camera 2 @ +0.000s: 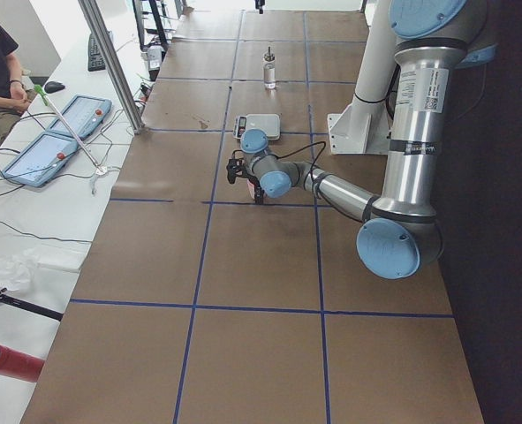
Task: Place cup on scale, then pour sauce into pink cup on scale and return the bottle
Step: 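Reach the left gripper to the pink cup and grasp it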
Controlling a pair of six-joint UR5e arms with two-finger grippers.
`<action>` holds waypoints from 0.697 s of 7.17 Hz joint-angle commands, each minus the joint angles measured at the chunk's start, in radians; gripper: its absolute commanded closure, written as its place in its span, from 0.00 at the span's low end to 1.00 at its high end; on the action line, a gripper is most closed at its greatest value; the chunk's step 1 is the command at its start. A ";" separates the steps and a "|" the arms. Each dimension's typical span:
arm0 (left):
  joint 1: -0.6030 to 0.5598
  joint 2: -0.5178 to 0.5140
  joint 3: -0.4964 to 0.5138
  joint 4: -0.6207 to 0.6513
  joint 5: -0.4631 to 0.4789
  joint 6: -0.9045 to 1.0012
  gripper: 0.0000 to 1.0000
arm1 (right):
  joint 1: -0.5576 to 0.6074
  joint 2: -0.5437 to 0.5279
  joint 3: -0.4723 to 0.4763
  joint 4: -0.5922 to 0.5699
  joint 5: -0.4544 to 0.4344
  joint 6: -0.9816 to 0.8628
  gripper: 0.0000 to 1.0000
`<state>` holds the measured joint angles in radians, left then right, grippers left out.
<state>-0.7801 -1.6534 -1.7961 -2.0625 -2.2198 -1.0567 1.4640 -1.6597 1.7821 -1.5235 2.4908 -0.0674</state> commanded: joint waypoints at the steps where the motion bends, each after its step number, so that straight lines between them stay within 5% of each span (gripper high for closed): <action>1: 0.010 -0.002 0.006 0.005 0.000 -0.003 1.00 | -0.001 0.000 -0.003 0.000 -0.001 0.000 0.00; 3: 0.005 -0.066 -0.009 0.088 -0.008 -0.029 1.00 | -0.001 0.002 -0.003 0.003 -0.006 -0.002 0.00; 5: 0.008 -0.341 -0.006 0.357 -0.008 -0.077 1.00 | -0.001 0.005 -0.003 0.008 -0.006 -0.002 0.00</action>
<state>-0.7727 -1.8319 -1.8028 -1.8759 -2.2272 -1.1116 1.4634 -1.6574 1.7795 -1.5187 2.4856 -0.0695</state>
